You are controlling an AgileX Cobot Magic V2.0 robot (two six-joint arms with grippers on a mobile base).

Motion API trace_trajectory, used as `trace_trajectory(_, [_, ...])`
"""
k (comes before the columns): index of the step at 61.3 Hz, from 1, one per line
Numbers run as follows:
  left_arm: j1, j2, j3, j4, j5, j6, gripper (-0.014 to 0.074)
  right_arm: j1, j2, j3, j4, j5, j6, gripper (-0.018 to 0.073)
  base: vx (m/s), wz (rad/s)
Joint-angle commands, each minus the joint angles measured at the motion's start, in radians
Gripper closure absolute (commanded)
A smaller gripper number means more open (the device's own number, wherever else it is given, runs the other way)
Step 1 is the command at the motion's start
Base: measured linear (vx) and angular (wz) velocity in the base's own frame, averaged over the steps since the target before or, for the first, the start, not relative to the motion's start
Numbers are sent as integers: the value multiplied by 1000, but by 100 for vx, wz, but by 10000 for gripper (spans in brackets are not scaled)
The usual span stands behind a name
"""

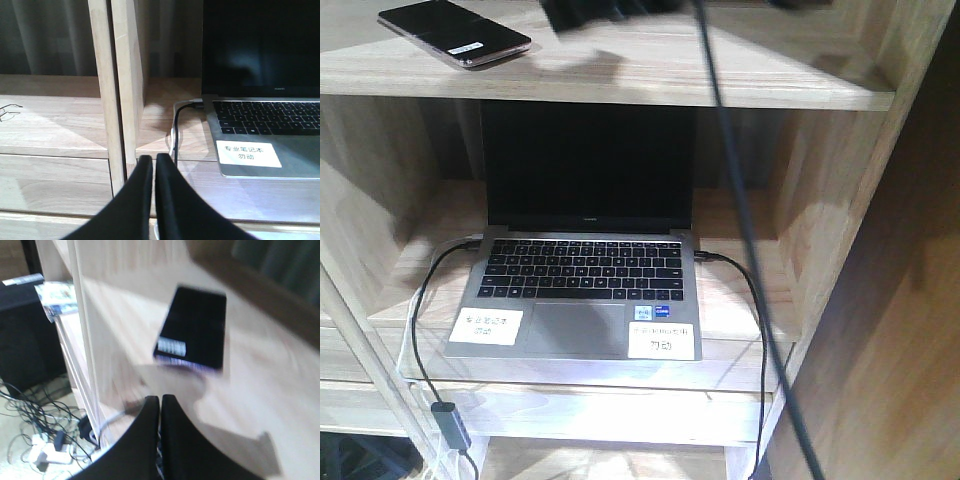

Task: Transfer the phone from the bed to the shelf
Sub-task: 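Withdraw the open right gripper back from the phone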

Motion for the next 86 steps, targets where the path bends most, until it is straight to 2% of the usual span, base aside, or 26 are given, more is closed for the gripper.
trace_trajectory(1, [-5, -7, 3, -9, -69, -4, 596, -22, -156, 150, 23, -192, -19, 563, 0, 0])
trace_trajectory(8, [-5, -7, 3, -9, -69, -4, 596, -36, -301, 385, 38, -367, -20, 561, 0, 0])
trace_trajectory(17, [-5, -7, 3, -9, -69, -4, 596, -36, -470, 610, 39, -486, -23, 561, 0, 0])
trace_trajectory(41, [-5, -7, 3, -9, -69, -4, 596, -36, -853, 1034, 96, -543, -22, 561, 0, 0])
trace_trajectory(64, [-5, -7, 3, -9, -69, -4, 596, -36, -1142, 1305, 169, -543, -21, 561, 0, 0])
trace_trajectory(86, [-5, -7, 3, -9, -69, -4, 596, -36, -1230, 1399, 205, -532, -22, 561, 0, 0])
